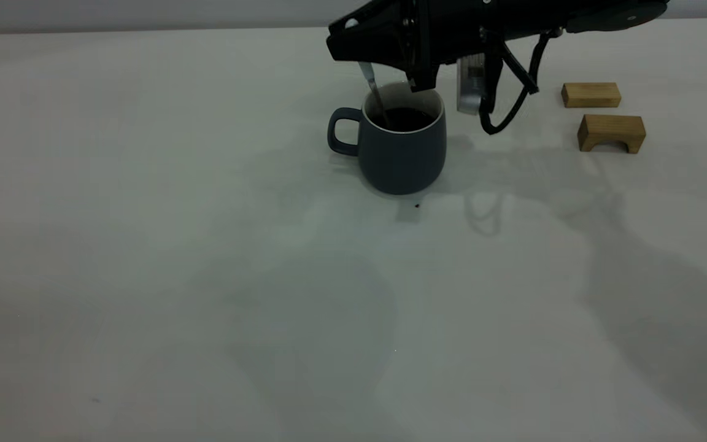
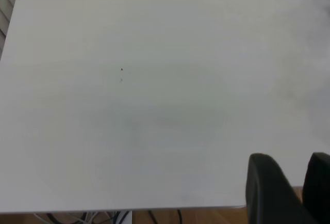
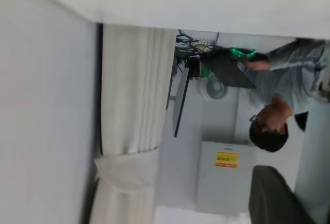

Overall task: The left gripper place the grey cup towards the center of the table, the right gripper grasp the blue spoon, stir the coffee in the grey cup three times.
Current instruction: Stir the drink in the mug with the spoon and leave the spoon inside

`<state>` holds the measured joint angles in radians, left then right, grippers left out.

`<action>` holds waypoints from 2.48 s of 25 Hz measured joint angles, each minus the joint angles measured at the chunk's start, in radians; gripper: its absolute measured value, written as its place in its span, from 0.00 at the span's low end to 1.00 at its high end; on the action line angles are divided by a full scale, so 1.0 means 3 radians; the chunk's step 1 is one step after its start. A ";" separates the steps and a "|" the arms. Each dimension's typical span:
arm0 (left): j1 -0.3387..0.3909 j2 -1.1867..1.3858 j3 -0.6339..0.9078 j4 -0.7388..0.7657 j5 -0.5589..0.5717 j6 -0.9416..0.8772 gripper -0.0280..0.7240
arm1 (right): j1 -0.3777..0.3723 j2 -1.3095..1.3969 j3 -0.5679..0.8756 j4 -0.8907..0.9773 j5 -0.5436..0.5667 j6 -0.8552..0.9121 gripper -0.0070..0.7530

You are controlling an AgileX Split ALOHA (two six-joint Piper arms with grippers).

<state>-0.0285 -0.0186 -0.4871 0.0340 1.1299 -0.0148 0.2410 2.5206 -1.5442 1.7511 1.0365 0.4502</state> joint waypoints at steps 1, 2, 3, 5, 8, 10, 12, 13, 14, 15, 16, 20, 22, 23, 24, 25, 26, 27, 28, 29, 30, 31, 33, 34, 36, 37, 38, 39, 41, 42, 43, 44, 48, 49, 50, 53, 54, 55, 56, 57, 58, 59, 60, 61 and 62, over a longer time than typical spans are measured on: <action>0.0000 0.0000 0.0000 0.0000 0.0000 0.0000 0.36 | -0.0003 0.0000 0.0000 0.0007 -0.0003 -0.0104 0.17; 0.0000 0.0000 0.0000 0.0000 0.0000 0.0000 0.36 | -0.0007 0.0000 0.0000 0.0010 -0.0004 -0.0191 0.17; 0.0000 0.0000 0.0000 0.0000 0.0000 0.0000 0.36 | -0.0015 0.0000 0.0000 0.0010 -0.0007 -0.0247 0.17; 0.0000 0.0000 0.0000 0.0000 0.0000 0.0000 0.36 | -0.0036 0.0000 0.0000 -0.0032 -0.0053 -0.0285 0.17; 0.0000 0.0000 0.0000 0.0000 0.0000 0.0000 0.36 | -0.0095 0.0000 0.0000 -0.0228 -0.0180 -0.0182 0.17; 0.0000 0.0000 0.0000 0.0000 0.0000 0.0000 0.36 | -0.0133 0.0000 0.0000 -0.0420 -0.0259 0.0012 0.17; 0.0000 0.0000 0.0000 0.0000 0.0000 0.0000 0.36 | -0.0137 -0.0026 0.0000 -0.0622 -0.0301 0.0277 0.17; 0.0000 0.0000 0.0000 0.0000 0.0000 0.0000 0.36 | -0.0137 -0.0046 0.0000 -0.0695 -0.0320 0.0449 0.17; 0.0000 0.0000 0.0000 0.0000 0.0000 0.0000 0.36 | -0.0137 -0.0066 0.0000 -0.0742 -0.0305 0.0607 0.17; 0.0000 0.0000 0.0000 0.0000 0.0000 0.0000 0.36 | -0.0137 -0.0075 0.0000 -0.0760 -0.0279 0.0718 0.17; 0.0000 0.0000 0.0000 0.0000 0.0000 0.0003 0.36 | -0.0129 -0.0082 0.0000 -0.0760 -0.0233 0.0816 0.17; 0.0000 0.0000 0.0000 0.0000 0.0000 0.0003 0.36 | -0.0089 -0.0083 0.0000 -0.0595 -0.0026 0.0885 0.17; 0.0000 0.0000 0.0000 0.0000 0.0000 0.0004 0.36 | -0.0052 -0.0083 0.0000 -0.0430 0.0016 0.0742 0.17; 0.0000 0.0000 0.0000 0.0000 0.0000 0.0004 0.36 | -0.0027 -0.0083 0.0000 -0.0349 0.0016 0.0627 0.17; 0.0000 0.0000 0.0000 0.0000 0.0000 0.0004 0.36 | -0.0005 -0.0083 0.0000 -0.0289 0.0013 0.0500 0.17; 0.0000 0.0000 0.0000 0.0000 0.0000 0.0004 0.36 | 0.0006 -0.0083 0.0000 -0.0221 0.0000 0.0389 0.17; 0.0000 0.0000 0.0000 0.0000 0.0000 0.0004 0.36 | 0.0019 -0.0083 0.0000 -0.0158 -0.0006 0.0257 0.16; 0.0000 0.0000 0.0000 0.0000 0.0000 0.0004 0.36 | 0.0028 -0.0079 0.0000 -0.0106 -0.0022 0.0121 0.16; 0.0000 0.0000 0.0000 0.0000 0.0000 0.0007 0.36 | 0.0031 -0.0076 0.0000 -0.0047 -0.0037 -0.0011 0.16; 0.0000 0.0000 0.0000 0.0000 0.0000 0.0007 0.36 | 0.0031 -0.0072 0.0000 -0.0015 -0.0056 -0.0116 0.16; 0.0000 0.0000 0.0000 0.0000 0.0000 0.0007 0.36 | 0.0031 -0.0072 0.0000 -0.0002 -0.0093 -0.0244 0.16; 0.0000 0.0000 0.0000 0.0000 0.0000 0.0007 0.36 | 0.0031 -0.0071 0.0000 0.0006 -0.0140 -0.0371 0.16; 0.0000 0.0000 0.0000 0.0000 0.0000 0.0007 0.36 | 0.0027 -0.0069 0.0000 0.0007 -0.0196 -0.0533 0.16; 0.0000 0.0000 0.0000 0.0000 0.0000 0.0007 0.36 | 0.0020 -0.0065 0.0000 -0.0010 -0.0210 -0.0580 0.16; 0.0000 0.0000 0.0000 0.0000 0.0000 0.0007 0.36 | -0.0003 -0.0065 0.0000 -0.0088 -0.0226 -0.0572 0.16; 0.0000 0.0000 0.0000 0.0000 0.0000 0.0007 0.36 | -0.0024 -0.0065 0.0000 -0.0152 -0.0234 -0.0523 0.16; 0.0000 0.0000 0.0000 0.0000 0.0000 0.0007 0.36 | -0.0041 -0.0065 0.0000 -0.0225 -0.0254 -0.0441 0.16; 0.0000 0.0000 0.0000 0.0000 0.0000 0.0007 0.36 | -0.0068 -0.0065 0.0000 -0.0313 -0.0266 -0.0340 0.16; 0.0000 0.0000 0.0000 0.0000 0.0000 0.0007 0.36 | -0.0096 -0.0065 0.0000 -0.0463 -0.0266 -0.0168 0.16; 0.0000 0.0000 0.0000 0.0000 0.0000 0.0007 0.36 | -0.0099 -0.0065 0.0000 -0.0528 -0.0260 -0.0103 0.16; 0.0000 0.0000 0.0000 0.0000 0.0000 0.0007 0.36 | -0.0099 -0.0065 0.0000 -0.0581 -0.0244 -0.0061 0.16; 0.0000 0.0000 0.0000 0.0000 0.0000 0.0007 0.36 | -0.0099 -0.0065 0.0000 -0.0624 -0.0229 -0.0032 0.16; 0.0000 0.0000 0.0000 0.0000 0.0000 0.0007 0.36 | -0.0099 -0.0065 0.0000 -0.0750 -0.0175 -0.0011 0.16; 0.0000 0.0000 0.0000 0.0000 0.0000 0.0007 0.36 | -0.0099 -0.0065 0.0000 -0.0809 -0.0175 -0.0011 0.16; 0.0000 0.0000 0.0000 0.0000 0.0000 0.0007 0.36 | -0.0099 -0.0065 0.0000 -0.0888 -0.0175 -0.0011 0.16; 0.0000 0.0000 0.0000 0.0000 0.0000 0.0007 0.36 | -0.0099 -0.0061 0.0000 -0.1108 -0.0165 -0.0032 0.16; 0.0000 0.0000 0.0000 0.0000 0.0000 0.0007 0.36 | -0.0099 -0.0061 0.0000 -0.1156 -0.0165 -0.0062 0.16; 0.0000 0.0000 0.0000 0.0000 0.0000 0.0007 0.36 | -0.0099 -0.0061 0.0000 -0.1184 -0.0157 -0.0130 0.16; 0.0000 0.0000 0.0000 0.0000 0.0000 0.0007 0.36 | -0.0099 -0.0061 0.0000 -0.1200 -0.0157 -0.0208 0.17; 0.0000 0.0000 0.0000 0.0000 0.0000 0.0007 0.36 | -0.0099 -0.0058 0.0000 -0.1210 -0.0157 -0.0294 0.19; 0.0000 0.0000 0.0000 0.0000 0.0000 0.0007 0.36 | -0.0099 -0.0055 0.0000 -0.1214 -0.0157 -0.0368 0.21; 0.0000 0.0000 0.0000 0.0000 0.0000 0.0007 0.36 | -0.0099 -0.0050 0.0000 -0.1217 -0.0157 -0.0461 0.25; 0.0000 0.0000 0.0000 0.0000 0.0000 0.0007 0.36 | -0.0099 -0.0051 0.0000 -0.1216 -0.0149 -0.0550 0.30; 0.0000 0.0000 0.0000 0.0000 0.0000 0.0007 0.36 | -0.0099 -0.0051 0.0000 -0.1216 -0.0141 -0.0624 0.36; 0.0000 0.0000 0.0000 0.0000 0.0000 0.0007 0.36 | -0.0099 -0.0047 0.0000 -0.1216 -0.0134 -0.0709 0.41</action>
<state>-0.0285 -0.0186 -0.4871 0.0340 1.1299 -0.0128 0.2112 2.5065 -1.5442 1.3862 0.9964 0.2374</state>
